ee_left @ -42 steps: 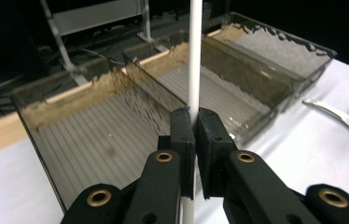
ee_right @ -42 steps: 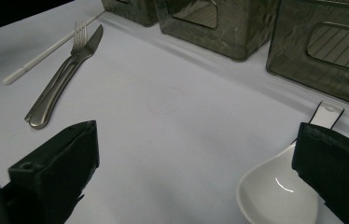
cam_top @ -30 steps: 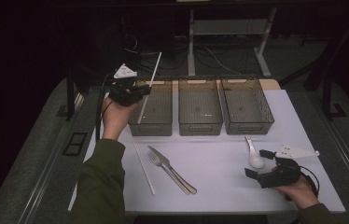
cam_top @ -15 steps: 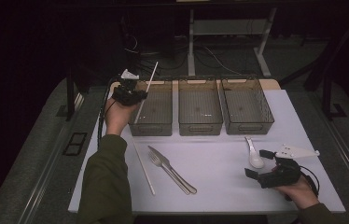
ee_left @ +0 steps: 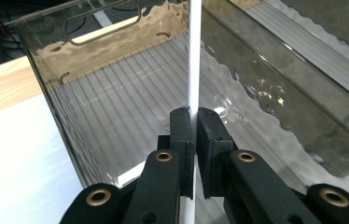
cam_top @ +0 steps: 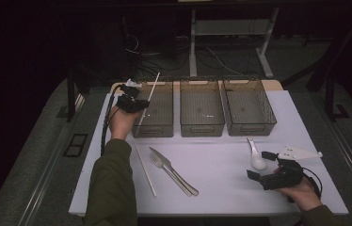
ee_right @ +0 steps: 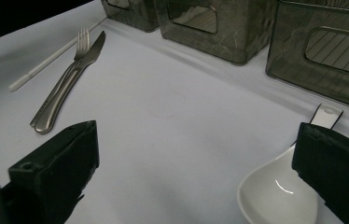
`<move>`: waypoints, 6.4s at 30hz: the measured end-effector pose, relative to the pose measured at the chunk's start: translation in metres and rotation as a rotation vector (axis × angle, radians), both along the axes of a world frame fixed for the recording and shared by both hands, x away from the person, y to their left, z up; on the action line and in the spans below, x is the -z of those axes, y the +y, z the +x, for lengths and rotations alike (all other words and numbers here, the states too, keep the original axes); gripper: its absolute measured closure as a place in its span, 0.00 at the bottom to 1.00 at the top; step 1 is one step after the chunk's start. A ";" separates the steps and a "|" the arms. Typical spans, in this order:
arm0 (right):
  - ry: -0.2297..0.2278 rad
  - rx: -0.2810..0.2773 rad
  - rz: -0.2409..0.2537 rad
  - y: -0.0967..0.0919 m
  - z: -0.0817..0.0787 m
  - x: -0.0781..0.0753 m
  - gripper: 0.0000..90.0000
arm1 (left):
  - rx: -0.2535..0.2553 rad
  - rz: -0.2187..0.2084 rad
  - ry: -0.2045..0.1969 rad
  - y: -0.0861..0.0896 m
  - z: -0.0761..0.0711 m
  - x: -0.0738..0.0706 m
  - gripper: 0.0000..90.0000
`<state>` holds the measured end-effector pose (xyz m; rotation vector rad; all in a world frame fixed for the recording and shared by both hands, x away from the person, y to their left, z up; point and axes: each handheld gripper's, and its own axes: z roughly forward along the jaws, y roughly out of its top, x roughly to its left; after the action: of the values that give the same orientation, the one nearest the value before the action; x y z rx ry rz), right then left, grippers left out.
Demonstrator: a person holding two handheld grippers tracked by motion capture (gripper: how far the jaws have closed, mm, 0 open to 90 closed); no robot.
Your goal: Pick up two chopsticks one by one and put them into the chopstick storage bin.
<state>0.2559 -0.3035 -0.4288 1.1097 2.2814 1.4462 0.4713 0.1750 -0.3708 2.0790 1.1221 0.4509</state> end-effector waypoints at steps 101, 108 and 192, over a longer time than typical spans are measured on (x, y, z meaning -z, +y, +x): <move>0.003 0.002 -0.022 0.003 -0.002 0.000 0.01 | -0.157 0.171 0.086 0.030 -0.110 0.065 0.89; 0.003 0.002 -0.022 0.003 -0.002 0.000 0.01 | -0.135 0.167 0.102 0.037 -0.112 0.064 0.91; -0.005 -0.004 -0.023 0.004 -0.004 -0.001 0.01 | 0.093 -0.071 0.070 0.074 -0.199 0.062 0.72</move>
<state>0.2522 -0.2992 -0.4276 1.0947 2.2921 1.4183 0.2719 0.2486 -0.4325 2.0883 1.0602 0.2910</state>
